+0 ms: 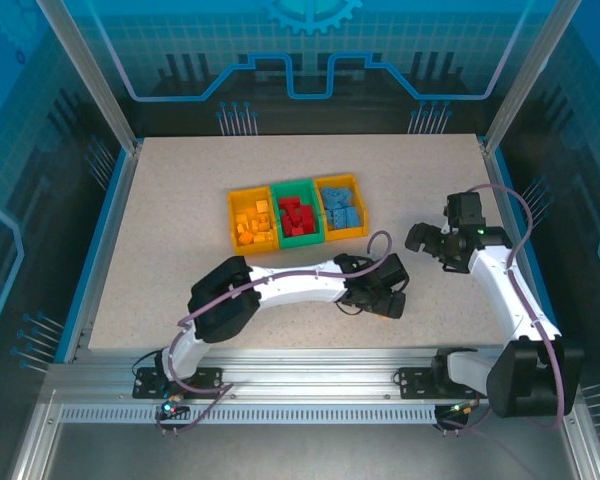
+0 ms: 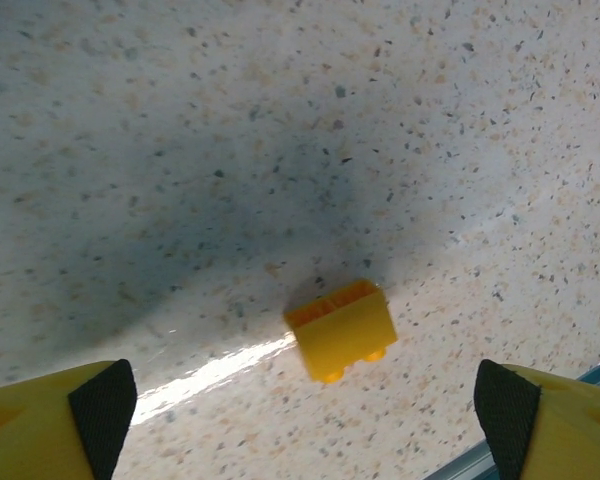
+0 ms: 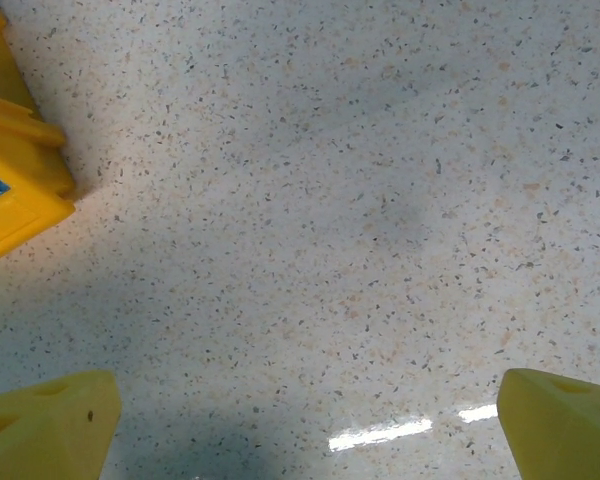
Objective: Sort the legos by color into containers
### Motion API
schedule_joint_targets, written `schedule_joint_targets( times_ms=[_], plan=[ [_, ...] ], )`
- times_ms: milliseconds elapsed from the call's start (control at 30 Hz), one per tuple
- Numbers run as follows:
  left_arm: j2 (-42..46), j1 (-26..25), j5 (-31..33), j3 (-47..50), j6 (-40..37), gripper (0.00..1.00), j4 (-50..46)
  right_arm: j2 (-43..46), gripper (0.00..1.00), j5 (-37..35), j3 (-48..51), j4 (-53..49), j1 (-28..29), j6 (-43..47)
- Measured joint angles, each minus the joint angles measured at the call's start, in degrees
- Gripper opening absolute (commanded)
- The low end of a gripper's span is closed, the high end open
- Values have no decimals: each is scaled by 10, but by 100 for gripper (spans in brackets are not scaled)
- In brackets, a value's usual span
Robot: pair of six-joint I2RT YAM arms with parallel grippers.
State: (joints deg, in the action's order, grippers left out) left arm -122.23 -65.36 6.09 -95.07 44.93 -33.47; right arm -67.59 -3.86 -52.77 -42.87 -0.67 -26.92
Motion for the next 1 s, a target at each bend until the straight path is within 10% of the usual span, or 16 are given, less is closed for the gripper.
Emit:
schedule_joint_targets(
  times_ms=[1000],
  plan=[
    [-124, -21, 40, -167, 81, 27, -160, 14, 98, 95, 33, 53, -66, 50]
  ],
)
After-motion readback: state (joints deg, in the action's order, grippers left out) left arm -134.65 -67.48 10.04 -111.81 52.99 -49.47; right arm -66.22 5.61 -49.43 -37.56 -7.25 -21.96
